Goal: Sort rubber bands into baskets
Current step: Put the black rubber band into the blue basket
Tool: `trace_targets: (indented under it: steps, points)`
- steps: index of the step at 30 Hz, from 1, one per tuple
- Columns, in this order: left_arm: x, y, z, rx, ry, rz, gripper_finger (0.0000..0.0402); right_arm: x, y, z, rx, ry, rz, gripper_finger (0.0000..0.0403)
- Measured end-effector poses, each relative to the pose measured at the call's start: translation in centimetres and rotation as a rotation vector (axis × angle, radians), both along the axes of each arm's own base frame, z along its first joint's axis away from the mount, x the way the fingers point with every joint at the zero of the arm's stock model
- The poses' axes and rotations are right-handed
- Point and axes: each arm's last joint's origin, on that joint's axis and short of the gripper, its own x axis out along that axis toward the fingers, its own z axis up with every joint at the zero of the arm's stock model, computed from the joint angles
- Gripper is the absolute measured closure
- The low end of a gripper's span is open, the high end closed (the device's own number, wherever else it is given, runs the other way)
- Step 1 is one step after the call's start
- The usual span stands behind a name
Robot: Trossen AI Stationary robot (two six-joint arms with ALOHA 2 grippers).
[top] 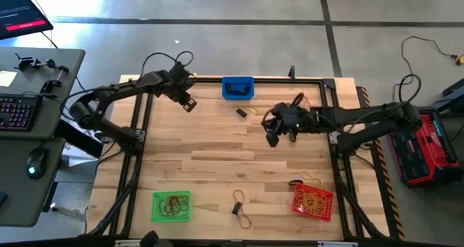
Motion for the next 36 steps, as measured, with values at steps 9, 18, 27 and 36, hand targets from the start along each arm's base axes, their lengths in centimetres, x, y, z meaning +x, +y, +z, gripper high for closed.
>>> trace_targets:
  steps: [9, 18, 27, 36]
  points:
    - [4.7, -1.6, 3.4, 0.048, -0.200, 0.029, 0.0401, -0.3, -4.8, 0.0, -0.046, 0.028, 0.172, 0.0403]
    - [9.2, -0.5, 5.2, 0.070, -0.378, 0.092, 0.0402, -0.8, -7.5, 0.3, -0.118, 0.007, 0.216, 0.0403]
    - [13.7, 2.8, 4.5, 0.046, -0.225, -0.107, 0.0401, -0.4, -7.5, 0.8, -0.084, -0.063, 0.102, 0.0403]
    - [16.4, 4.5, 1.5, 0.012, -0.151, -0.228, 0.0401, 0.0, -6.4, 1.0, -0.071, -0.086, 0.020, 0.0403]
